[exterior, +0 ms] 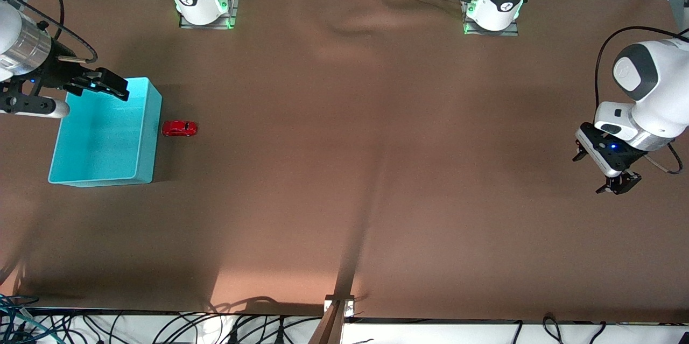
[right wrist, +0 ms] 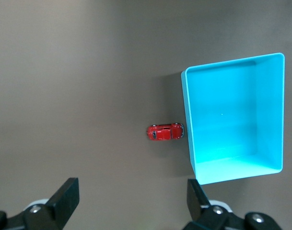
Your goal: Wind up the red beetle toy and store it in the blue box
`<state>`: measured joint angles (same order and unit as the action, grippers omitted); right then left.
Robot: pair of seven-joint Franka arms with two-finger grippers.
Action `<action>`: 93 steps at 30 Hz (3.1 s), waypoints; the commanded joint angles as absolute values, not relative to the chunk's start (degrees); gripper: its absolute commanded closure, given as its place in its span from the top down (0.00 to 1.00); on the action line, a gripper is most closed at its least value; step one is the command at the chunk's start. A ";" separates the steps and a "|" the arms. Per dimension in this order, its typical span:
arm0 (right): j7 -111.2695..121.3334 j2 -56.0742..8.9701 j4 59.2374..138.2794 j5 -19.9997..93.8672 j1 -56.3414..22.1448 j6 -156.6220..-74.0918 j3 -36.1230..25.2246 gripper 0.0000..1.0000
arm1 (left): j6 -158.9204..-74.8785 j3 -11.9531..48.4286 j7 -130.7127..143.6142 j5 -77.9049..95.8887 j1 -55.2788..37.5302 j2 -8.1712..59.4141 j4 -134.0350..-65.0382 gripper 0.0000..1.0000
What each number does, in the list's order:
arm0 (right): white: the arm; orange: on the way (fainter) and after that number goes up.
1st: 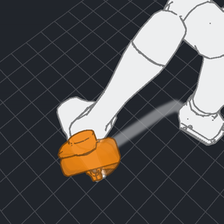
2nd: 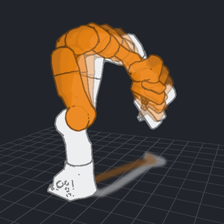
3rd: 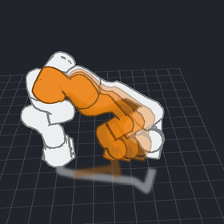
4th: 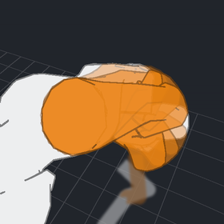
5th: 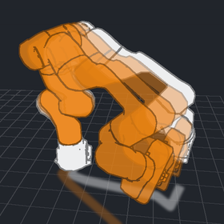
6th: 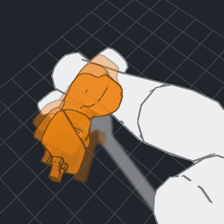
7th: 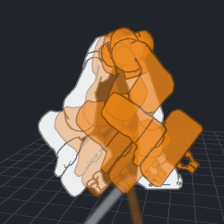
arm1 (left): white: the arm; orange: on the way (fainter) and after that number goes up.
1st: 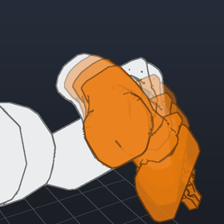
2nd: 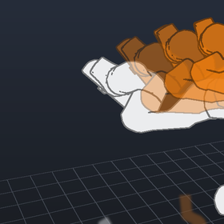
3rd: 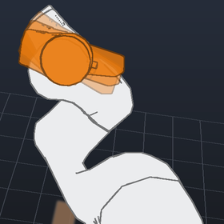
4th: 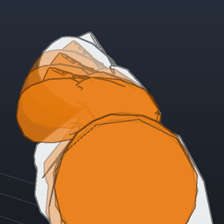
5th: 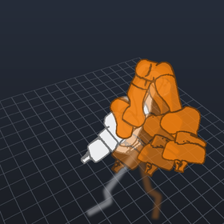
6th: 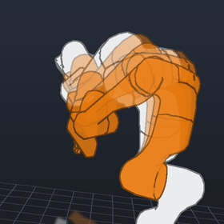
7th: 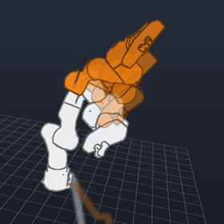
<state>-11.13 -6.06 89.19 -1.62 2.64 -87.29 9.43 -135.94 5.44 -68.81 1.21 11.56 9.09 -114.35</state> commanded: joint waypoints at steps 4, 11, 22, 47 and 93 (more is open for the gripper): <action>0.33 -6.42 96.23 -1.67 3.16 -89.21 9.14 1.00 | -130.70 1.85 -55.91 2.81 6.60 4.84 -114.79 1.00; 19.66 -6.59 103.26 -1.67 3.25 -93.42 8.00 1.00 | -125.34 -2.29 -45.46 2.90 2.29 2.55 -114.70 1.00; 47.36 -7.73 113.55 -2.28 3.25 -104.06 6.94 1.00 | -112.42 -1.85 -25.41 2.90 2.11 0.00 -110.74 1.00; 72.50 -16.96 130.52 -2.20 3.43 -136.48 2.46 1.00 | -88.16 10.02 -10.11 1.93 7.82 2.55 -88.95 1.00; 79.44 -19.07 97.56 4.48 4.31 -97.83 1.85 0.00 | -80.77 1.67 -8.53 1.76 0.00 0.35 -84.21 1.00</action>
<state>75.13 -18.79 103.93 3.27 3.22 -105.75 3.95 -81.81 2.47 -8.54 1.38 0.36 0.26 -86.44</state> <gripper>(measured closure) 0.498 0.000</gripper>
